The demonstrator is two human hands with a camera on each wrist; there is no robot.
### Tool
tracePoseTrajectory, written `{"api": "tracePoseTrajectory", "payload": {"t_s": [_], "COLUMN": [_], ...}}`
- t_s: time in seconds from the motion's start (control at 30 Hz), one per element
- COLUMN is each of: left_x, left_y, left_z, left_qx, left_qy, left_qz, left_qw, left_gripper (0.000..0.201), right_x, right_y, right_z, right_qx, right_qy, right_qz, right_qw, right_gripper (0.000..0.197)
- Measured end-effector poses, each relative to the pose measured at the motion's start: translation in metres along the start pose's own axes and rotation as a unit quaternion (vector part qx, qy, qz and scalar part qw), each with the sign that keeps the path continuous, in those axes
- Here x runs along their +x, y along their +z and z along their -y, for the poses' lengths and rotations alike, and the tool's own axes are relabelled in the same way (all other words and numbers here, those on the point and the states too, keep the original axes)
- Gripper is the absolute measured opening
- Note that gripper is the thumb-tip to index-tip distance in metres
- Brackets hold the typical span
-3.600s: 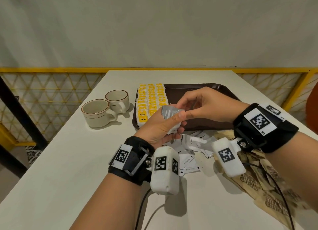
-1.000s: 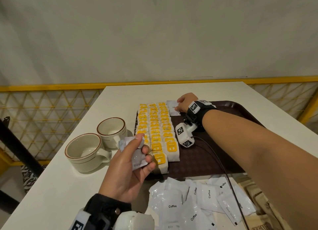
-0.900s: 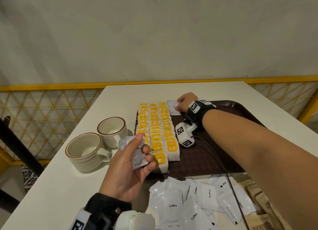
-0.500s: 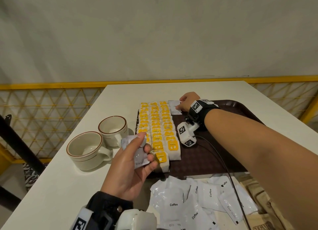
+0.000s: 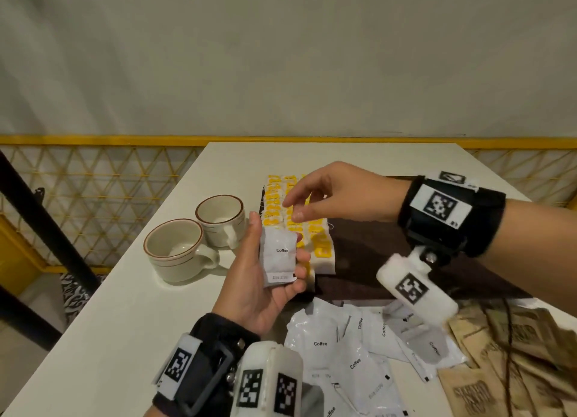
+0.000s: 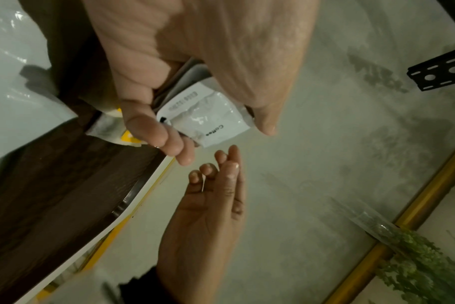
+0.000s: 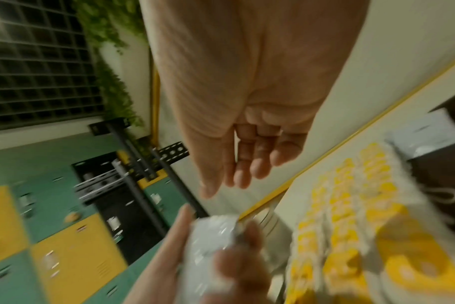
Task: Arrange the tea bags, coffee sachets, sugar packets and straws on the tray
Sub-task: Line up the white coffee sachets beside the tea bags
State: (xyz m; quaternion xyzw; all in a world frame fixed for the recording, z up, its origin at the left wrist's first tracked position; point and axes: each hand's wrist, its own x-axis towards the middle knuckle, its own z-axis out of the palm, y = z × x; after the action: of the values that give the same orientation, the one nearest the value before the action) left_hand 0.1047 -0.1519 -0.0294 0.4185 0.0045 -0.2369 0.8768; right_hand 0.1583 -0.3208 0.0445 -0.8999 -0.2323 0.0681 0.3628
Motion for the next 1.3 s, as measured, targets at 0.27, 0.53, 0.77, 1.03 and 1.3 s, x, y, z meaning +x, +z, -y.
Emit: {"api": "tracePoseTrajectory", "payload": {"t_s": [0.27,0.53,0.77,1.03,1.3], "left_x": [-0.004,-0.003,0.003,0.003,0.001], "left_y": [0.009,0.009,0.003,0.003,-0.002], "left_z": [0.013,0.01,0.009,0.007,-0.002], "left_qx": [0.108,0.072,0.056,0.038,-0.003], "left_qy": [-0.004,0.01,0.031,0.035,0.065], "left_qz": [0.011,0.005,-0.009,-0.026,-0.055], "left_qw": [0.994,0.997,0.998,0.998,0.996], "left_gripper": [0.071,0.064,0.063,0.062,0.06], "right_x": [-0.039,-0.018,-0.003,0.012,0.037], "right_y": [0.031,0.021,0.022,0.016,0.015], "right_z": [0.005,0.011,0.004,0.008,0.023], "right_qx": [-0.073,-0.079,-0.078,-0.09,-0.113], "right_qy": [0.013,-0.013,-0.04,-0.062,-0.036], "right_qz": [0.008,0.055,0.06,0.101,0.156], "right_qw": [0.997,0.995,0.994,0.989,0.981], "right_gripper": [0.024,0.022,0.026,0.026,0.021]}}
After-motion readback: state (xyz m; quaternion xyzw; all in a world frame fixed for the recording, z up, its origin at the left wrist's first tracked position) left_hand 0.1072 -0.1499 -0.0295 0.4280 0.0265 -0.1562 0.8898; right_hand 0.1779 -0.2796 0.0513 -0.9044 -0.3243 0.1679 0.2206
